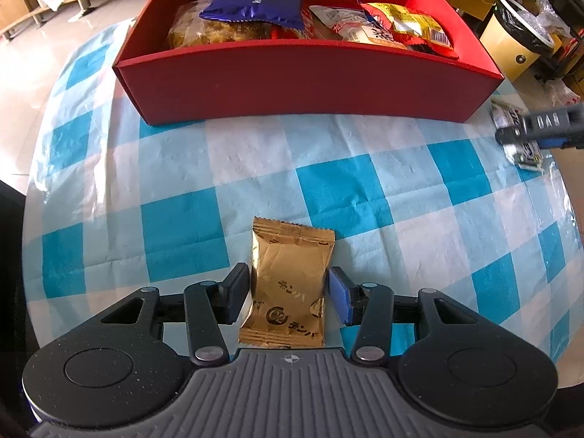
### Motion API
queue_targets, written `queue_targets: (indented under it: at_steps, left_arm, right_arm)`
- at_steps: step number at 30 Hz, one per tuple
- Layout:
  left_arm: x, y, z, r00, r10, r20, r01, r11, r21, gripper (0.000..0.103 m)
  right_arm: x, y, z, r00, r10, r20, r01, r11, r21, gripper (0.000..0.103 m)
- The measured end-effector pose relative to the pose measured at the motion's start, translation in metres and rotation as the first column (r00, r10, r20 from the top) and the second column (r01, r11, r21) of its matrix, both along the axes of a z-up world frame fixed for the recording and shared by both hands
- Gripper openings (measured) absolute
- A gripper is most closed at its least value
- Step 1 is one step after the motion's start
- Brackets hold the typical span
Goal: Organize snacks
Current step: 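Grasp the gold packet with the left tool while the right tool approaches the Kaprons pack, then grasp the white Kaprons wafer pack with the right tool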
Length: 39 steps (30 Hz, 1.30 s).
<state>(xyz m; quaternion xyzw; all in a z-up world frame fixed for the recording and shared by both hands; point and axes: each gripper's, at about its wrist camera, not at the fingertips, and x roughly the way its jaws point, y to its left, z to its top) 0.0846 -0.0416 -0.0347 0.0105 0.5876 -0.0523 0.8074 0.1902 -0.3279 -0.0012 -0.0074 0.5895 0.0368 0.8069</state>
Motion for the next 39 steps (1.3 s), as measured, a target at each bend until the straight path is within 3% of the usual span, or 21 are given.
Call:
queue_targets:
  at_steps: [8,14,16,18,20,22,27,32,34,36,39]
  left_arm:
    - [-0.005,0.007,-0.001,1.000,-0.001,0.005,0.001,1.000,0.003,0.058]
    - [-0.007,-0.001,-0.005,0.999,-0.035,0.017,0.034,0.998,0.047,0.072]
    - [-0.007,-0.003,-0.005,0.999,-0.036,0.025,0.035,0.998,0.051,0.074]
    - [-0.008,-0.004,-0.006,0.999,-0.038,0.027,0.036,0.998,0.050,0.077]
    - [-0.007,-0.006,-0.007,0.999,-0.039,0.027,0.038,0.998,0.055,0.078]
    - [-0.005,-0.009,-0.008,0.999,-0.040,0.029,0.039,0.997,0.062,0.081]
    - [-0.003,-0.005,-0.009,0.999,-0.033,0.032,0.030,0.997,0.070,0.087]
    - [-0.003,-0.001,-0.010,0.999,-0.024,0.037,0.021,0.998,0.067,0.089]
    - [-0.003,-0.001,-0.011,0.999,-0.022,0.040,0.020,0.998,0.067,0.088]
    - [-0.006,0.000,-0.009,0.999,-0.028,0.047,0.024,0.997,0.069,0.082]
    - [-0.011,0.000,-0.005,0.998,-0.033,0.050,0.031,0.999,0.044,0.060]
  right_arm:
    - [-0.070,0.044,0.013,0.977,0.211,-0.036,-0.211,0.977,0.011,0.051]
    - [-0.096,0.075,0.008,0.960,0.279,-0.020,-0.280,0.960,-0.024,0.052]
    - [-0.097,0.071,0.009,0.966,0.259,-0.012,-0.259,0.966,-0.010,0.061]
    - [-0.097,0.067,0.006,0.972,0.234,-0.028,-0.234,0.972,-0.003,0.085]
    - [-0.093,0.063,0.001,0.980,0.198,-0.038,-0.198,0.980,-0.020,0.097]
    - [-0.086,0.059,-0.003,0.984,0.158,-0.077,-0.158,0.987,0.011,0.099]
    - [-0.071,0.061,-0.004,0.983,0.134,-0.129,-0.134,0.991,0.008,0.099]
    - [-0.066,0.056,-0.001,0.995,0.074,-0.062,-0.072,0.997,0.028,0.099]
    - [-0.072,0.058,-0.001,0.992,0.117,-0.035,-0.117,0.993,0.015,0.097]
    - [-0.078,0.061,0.005,0.991,0.128,-0.030,-0.128,0.992,0.016,0.083]
    - [-0.090,0.069,0.016,0.987,0.162,-0.012,-0.162,0.987,0.017,0.054]
